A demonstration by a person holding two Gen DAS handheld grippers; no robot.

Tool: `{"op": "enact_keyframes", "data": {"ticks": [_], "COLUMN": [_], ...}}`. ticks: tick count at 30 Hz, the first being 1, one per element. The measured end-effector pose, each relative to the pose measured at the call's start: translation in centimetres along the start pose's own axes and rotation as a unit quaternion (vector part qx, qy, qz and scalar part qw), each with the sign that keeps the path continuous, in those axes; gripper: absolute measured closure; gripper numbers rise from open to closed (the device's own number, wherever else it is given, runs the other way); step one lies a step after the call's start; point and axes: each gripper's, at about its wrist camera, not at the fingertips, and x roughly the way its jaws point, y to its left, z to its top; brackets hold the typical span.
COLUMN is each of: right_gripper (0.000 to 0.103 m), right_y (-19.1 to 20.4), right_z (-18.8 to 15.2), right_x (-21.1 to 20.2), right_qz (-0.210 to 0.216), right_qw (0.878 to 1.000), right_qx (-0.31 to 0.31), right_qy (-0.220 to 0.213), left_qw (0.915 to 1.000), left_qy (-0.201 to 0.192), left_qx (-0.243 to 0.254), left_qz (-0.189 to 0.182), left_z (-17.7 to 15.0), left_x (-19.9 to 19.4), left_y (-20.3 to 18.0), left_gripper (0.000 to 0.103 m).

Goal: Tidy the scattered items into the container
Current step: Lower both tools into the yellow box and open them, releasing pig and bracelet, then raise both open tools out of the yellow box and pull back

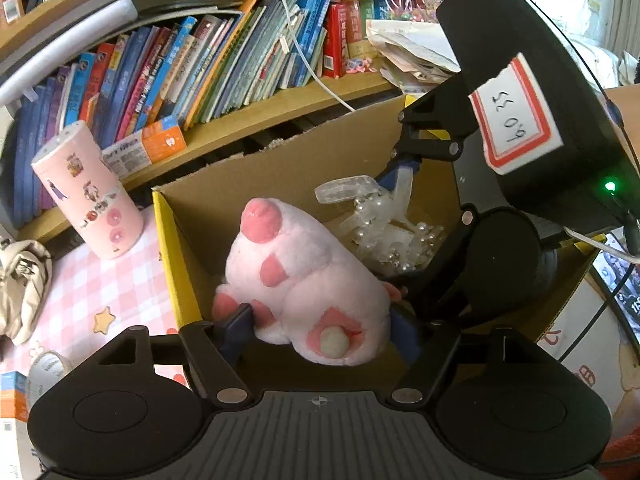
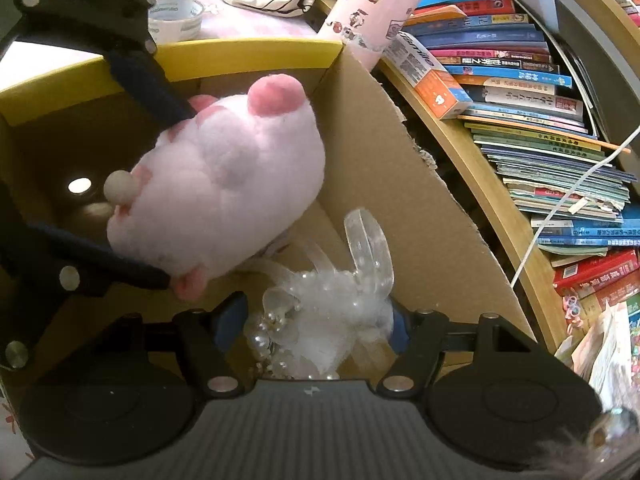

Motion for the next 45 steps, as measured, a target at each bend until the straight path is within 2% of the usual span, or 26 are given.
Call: {"op": "enact_keyframes", "data": {"ticks": [5,15,31,38,41,45], "right_gripper": [0.022,0.021,0.019,0.016,0.014,0.009], "right_y": [0.1,0.0,0.4,0.9,0.9,1.1], "right_z": [0.0,-0.4,-2.0,-3.0,-3.6,-4.4], "right_x": [-0.5,-2.8,-8.2,-10.3,-11.4,-12.8], "right_qz": [-0.013,-0.034,-0.083,-0.105,-0.110,-0.123], "right_qw": [1.000,0.999,0.990,0.979,0.971,0.958], "right_qx": [-0.003,0.013,0.075,0.130,0.169,0.213], "right_qy": [-0.006,-0.024,-0.085,-0.114,-0.129,-0.145], "left_qw": [0.9996,0.9976,0.9902,0.9870,0.9852,0.9839], "left_qy": [-0.027,-0.061,-0.105,-0.117,-0.121,-0.124], "left_qx": [-0.003,-0.019,-0.074,-0.089,-0.100,-0.107], "left_qz": [0.009,0.027,0.055,0.064,0.070,0.071], "left_z": [0.2,-0.1,-2.3,-3.2,-3.6,-4.0], "left_x": [-1.5,-4.1,-7.7,-9.0,-9.6,-10.5], "left_y": [0.0,0.2,0.2,-0.1,-0.1,-0.1], "left_gripper": [0.024,0.023,0.022,0.022,0.015,0.014]}}
